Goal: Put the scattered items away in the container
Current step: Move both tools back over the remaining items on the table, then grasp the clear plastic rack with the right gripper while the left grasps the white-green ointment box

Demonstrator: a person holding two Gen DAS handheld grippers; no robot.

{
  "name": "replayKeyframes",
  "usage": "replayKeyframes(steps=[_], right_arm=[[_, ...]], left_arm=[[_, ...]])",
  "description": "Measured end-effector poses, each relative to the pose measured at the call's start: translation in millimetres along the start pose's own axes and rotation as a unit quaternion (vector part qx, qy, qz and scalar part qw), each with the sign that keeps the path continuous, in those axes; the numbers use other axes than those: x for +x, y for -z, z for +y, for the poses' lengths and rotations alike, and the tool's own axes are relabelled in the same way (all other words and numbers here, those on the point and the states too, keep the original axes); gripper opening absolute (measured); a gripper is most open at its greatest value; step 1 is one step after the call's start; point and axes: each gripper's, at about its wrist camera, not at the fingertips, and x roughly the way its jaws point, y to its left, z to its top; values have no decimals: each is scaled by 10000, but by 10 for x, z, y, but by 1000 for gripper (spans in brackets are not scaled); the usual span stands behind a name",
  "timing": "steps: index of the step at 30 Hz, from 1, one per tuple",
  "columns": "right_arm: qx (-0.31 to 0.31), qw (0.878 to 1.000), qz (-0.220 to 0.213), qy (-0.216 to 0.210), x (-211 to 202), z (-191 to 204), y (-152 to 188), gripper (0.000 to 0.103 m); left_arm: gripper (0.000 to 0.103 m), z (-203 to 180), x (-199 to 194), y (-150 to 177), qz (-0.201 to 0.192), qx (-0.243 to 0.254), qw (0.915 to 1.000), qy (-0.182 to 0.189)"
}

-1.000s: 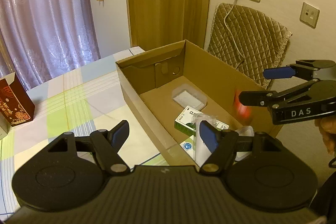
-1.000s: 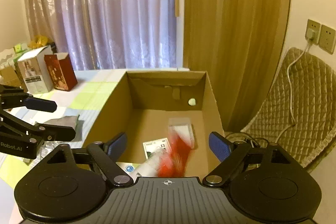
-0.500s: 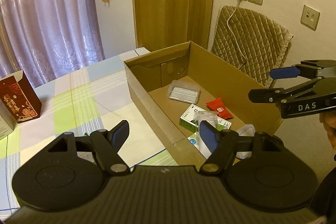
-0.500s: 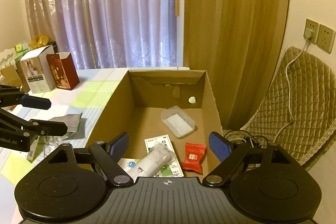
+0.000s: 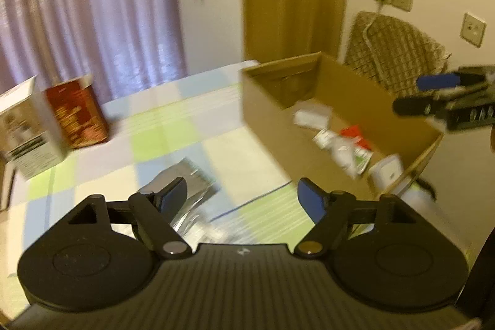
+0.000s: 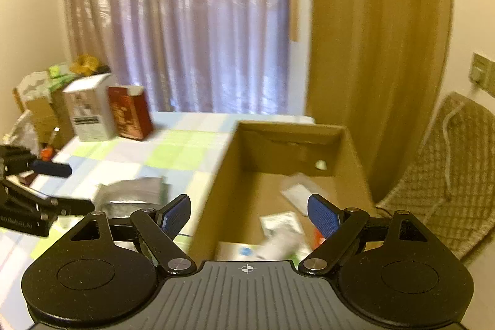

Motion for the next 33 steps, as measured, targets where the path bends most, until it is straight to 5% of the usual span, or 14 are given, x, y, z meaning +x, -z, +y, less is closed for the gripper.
replayKeyframes(steps=[14, 21, 33], right_arm=[[-502, 9932, 332, -999, 490, 1132, 71, 88], [-746, 9874, 724, -1193, 880, 1448, 260, 88], [-1130, 9755, 1462, -1191, 1633, 1517, 615, 88]], left_arm=[[89, 981, -379, 953, 442, -504, 9933, -939], [89, 1137, -170, 1179, 417, -652, 9937, -807], [89, 1026, 395, 1332, 525, -143, 9974, -475]])
